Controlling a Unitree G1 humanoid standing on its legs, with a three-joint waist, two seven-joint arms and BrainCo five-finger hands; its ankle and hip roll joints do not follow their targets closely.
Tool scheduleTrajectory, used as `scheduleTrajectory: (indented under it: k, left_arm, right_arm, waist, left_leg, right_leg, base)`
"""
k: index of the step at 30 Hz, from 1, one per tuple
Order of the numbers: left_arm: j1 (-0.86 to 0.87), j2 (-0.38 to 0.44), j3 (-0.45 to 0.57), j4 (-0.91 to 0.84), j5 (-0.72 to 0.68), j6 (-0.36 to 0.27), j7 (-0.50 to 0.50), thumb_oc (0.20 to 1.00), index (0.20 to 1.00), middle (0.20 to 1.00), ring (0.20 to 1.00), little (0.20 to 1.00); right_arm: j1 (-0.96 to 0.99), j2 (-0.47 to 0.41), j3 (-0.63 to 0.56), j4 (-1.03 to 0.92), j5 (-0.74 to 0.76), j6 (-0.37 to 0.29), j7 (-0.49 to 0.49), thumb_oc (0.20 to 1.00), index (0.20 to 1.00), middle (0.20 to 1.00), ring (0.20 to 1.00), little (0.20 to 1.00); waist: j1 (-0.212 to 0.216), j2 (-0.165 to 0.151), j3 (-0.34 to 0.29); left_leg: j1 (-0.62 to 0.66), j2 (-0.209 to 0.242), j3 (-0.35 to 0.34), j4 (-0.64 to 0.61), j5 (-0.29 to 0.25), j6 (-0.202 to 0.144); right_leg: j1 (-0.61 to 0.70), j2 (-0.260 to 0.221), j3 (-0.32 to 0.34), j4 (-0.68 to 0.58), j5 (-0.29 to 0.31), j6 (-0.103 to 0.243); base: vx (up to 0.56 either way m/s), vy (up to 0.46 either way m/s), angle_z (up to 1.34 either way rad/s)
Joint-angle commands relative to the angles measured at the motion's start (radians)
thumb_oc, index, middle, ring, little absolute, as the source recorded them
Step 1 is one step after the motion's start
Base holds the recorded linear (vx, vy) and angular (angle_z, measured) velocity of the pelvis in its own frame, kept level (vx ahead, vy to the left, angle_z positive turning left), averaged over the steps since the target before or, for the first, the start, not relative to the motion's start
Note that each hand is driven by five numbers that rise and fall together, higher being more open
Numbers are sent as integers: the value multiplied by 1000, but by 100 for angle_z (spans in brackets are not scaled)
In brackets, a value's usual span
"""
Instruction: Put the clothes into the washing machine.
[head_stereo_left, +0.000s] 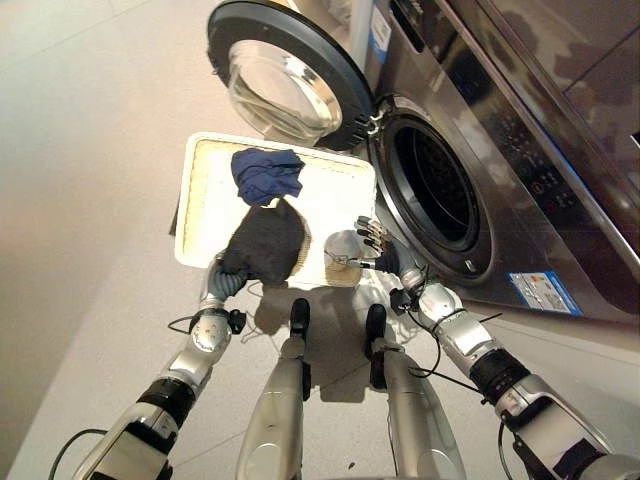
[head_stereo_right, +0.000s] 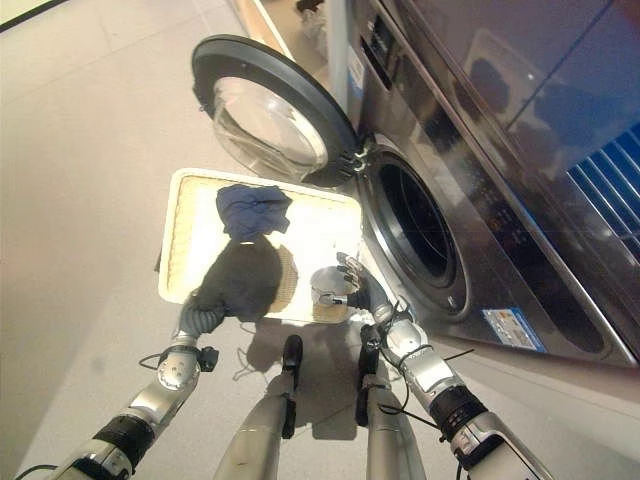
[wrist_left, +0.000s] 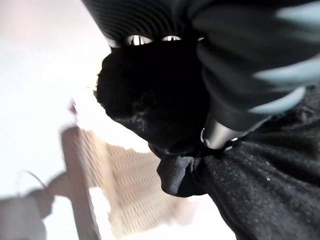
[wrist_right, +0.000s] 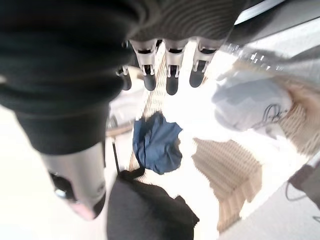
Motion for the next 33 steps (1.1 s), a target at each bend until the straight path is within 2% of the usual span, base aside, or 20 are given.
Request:
scheduleTrajectory:
  k: [1,2,6,9,14,20,21,22,23,24,27,30,31,32,33]
  left_arm:
    - [-56,4,10,-136,-24,-132,-154,200,200,200,200,200]
    - [-60,16,0,-175,-49,-140,-233,200,200,200,200,200]
    - [-62,29,-19,-234,-77,-137,-331,200,200,200,200,200]
    - [-55,45,-39,-287,-116,-134,-433,200,200,200,200,200]
    - [-70,51,-72,-319,-155,-114,-515,200,200,200,200,200]
    - [-123,58,-111,-306,-203,-77,-594,200,200,200,200,200]
    - [-125,57,-115,-310,-204,-63,-602,200,200,200,200,200]
    - [-132,61,-124,-313,-206,-44,-608,200,200,200,200,200]
    - [-134,62,-128,-313,-204,-35,-611,200,200,200,200,200]
    - [-139,61,-141,-310,-194,-14,-608,200,200,200,200,200]
    - [-140,61,-152,-297,-196,-8,-600,200,200,200,200,200]
    - [-134,66,-151,-286,-188,-7,-588,200,200,200,200,200]
    - [-133,72,-152,-286,-199,-7,-575,200,200,200,200,200]
    - [-132,73,-152,-285,-202,-8,-573,200,200,200,200,200]
    - [-129,80,-145,-280,-223,-11,-553,200,200,200,200,200]
  right_arm:
    - [-26,-22,13,-47,-9,-20,12,1000,1000,1000,1000,1000]
    - [-37,-21,12,-44,9,-5,20,1000,1000,1000,1000,1000]
    - [-43,-14,18,-44,27,25,43,1000,1000,1000,1000,1000]
    - [-26,-13,32,-56,63,84,98,1000,1000,1000,1000,1000]
    - [-8,-8,71,-49,95,167,206,1000,1000,1000,1000,1000]
    - [-39,-2,116,-40,112,219,269,1000,1000,1000,1000,1000]
    - [-41,-3,118,-42,123,221,282,859,859,859,859,859]
    - [-41,0,124,-44,142,219,290,476,476,476,476,476]
    - [-40,0,126,-46,159,219,293,476,476,476,476,476]
    - [-41,8,127,-44,203,227,305,200,200,200,200,200]
    - [-43,15,124,-39,207,234,290,200,200,200,200,200]
    - [-32,6,130,-37,233,230,324,200,200,200,200,200]
    - [-30,1,127,-33,247,229,330,347,347,347,347,347]
    - [-30,0,126,-31,249,227,331,426,426,426,426,426]
    - [-30,-10,118,-21,268,226,337,906,906,906,906,906]
  waist:
    - [-3,39,-21]
    - [-1,42,-21]
    - [-1,43,-21]
    - [-7,39,-21]
    - [-18,35,-21]
    - [-27,27,-21]
    - [-29,26,-21]
    - [-30,26,-21]
    - [-30,25,-21]
    - [-31,25,-21]
    - [-33,24,-21]
    - [-35,24,-21]
    - [-34,25,-21]
    - [-34,25,-21]
    - [-32,27,-21]
  left_leg:
    - [5,-70,34,71,-67,2]
    - [14,-76,33,77,-73,4]
    - [26,-86,34,100,-88,7]
    - [41,-92,46,116,-99,13]
    - [47,-85,63,107,-95,23]
    - [54,-80,72,91,-93,31]
    - [54,-79,73,90,-92,32]
    - [55,-79,76,87,-92,33]
    - [55,-79,76,85,-92,34]
    - [55,-78,79,82,-91,36]
    - [57,-74,87,79,-90,36]
    - [60,-71,91,63,-85,37]
    - [59,-70,93,58,-84,37]
    - [59,-70,93,57,-83,37]
    - [59,-68,96,50,-81,37]
  right_leg:
    - [86,-3,-30,-68,-9,65]
    - [95,-11,-38,-68,-8,66]
    - [109,-24,-46,-64,-4,67]
    - [130,-28,-45,-72,1,66]
    - [130,-21,-37,-78,9,69]
    - [123,-12,-24,-88,21,73]
    - [122,-10,-23,-90,22,73]
    - [121,-8,-20,-93,24,74]
    - [121,-7,-19,-94,25,75]
    - [119,-6,-17,-96,28,76]
    - [118,-5,-14,-98,30,78]
    - [116,-3,-14,-104,33,82]
    - [114,-3,-16,-107,35,83]
    - [114,-3,-16,-108,35,83]
    - [112,-3,-20,-111,37,84]
  base:
    - [11,-28,13]
    - [7,-16,10]
    - [25,-2,10]
    - [45,18,2]
    - [8,5,0]
    - [1,0,-1]
    - [2,1,-5]
    - [-2,-1,-6]
    - [-2,-8,-11]
    - [0,-9,-11]
    - [4,-14,-9]
    - [0,0,0]
    - [11,1,-4]
    - [10,2,-6]
    - [8,4,-4]
